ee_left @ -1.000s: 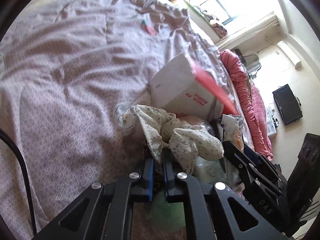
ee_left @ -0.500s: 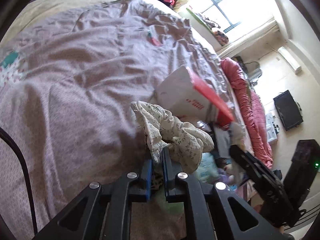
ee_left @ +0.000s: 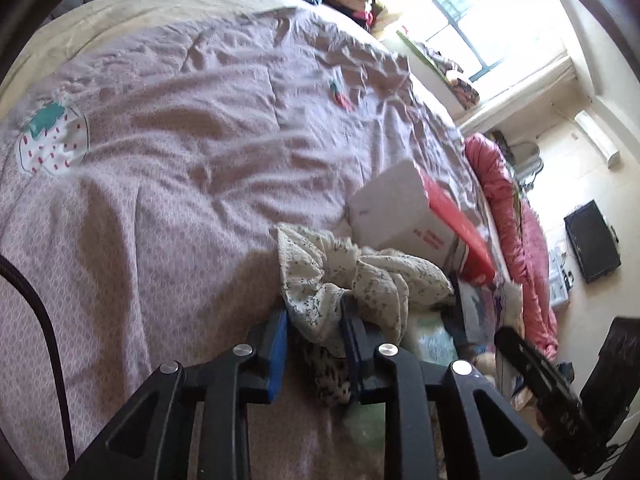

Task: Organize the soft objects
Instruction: 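Close the left tool on the scrunchie and lift while the right tool grasps the white snack bag, then carry the scrunchie in the left tool and snack bag in the right tool over the pink book tray, then open the left tool onto the tray while the right tool releases the snack bag beside it, then withdraw both open tools back from the pink book tray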

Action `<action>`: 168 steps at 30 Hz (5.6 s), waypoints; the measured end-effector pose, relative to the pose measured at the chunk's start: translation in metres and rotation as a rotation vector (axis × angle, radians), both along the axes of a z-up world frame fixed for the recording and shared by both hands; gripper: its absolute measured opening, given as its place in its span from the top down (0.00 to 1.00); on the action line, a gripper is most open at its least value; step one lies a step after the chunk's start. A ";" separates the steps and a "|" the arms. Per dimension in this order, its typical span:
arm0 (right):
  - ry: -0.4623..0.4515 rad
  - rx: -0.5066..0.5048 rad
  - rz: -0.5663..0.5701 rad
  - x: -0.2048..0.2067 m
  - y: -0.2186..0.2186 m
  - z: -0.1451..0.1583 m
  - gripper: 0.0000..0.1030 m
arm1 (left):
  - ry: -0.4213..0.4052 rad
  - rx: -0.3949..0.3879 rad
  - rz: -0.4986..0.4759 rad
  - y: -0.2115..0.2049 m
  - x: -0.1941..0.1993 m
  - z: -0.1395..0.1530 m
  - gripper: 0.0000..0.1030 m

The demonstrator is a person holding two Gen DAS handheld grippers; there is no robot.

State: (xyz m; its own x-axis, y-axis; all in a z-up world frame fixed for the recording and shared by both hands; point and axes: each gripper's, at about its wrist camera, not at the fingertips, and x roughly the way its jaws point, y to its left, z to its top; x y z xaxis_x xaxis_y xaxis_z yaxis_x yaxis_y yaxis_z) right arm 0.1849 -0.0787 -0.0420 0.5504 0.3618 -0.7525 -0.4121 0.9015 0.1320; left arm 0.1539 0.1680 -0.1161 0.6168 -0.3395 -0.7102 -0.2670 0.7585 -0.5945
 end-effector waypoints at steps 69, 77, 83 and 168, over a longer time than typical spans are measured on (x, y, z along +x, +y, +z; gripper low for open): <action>-0.055 0.134 -0.413 -0.068 -0.273 0.038 0.59 | -0.119 0.412 -0.573 -0.319 -0.027 0.103 0.95; 0.042 0.084 -0.383 -0.059 -0.267 -0.001 0.59 | -0.062 0.421 -0.610 -0.331 -0.021 0.076 0.95; 0.084 0.076 -0.377 -0.053 -0.267 -0.025 0.59 | -0.035 0.425 -0.627 -0.336 -0.019 0.063 0.95; -0.030 -0.098 -0.389 -0.060 -0.235 0.003 0.26 | -0.077 0.379 -0.491 -0.285 -0.042 0.086 0.26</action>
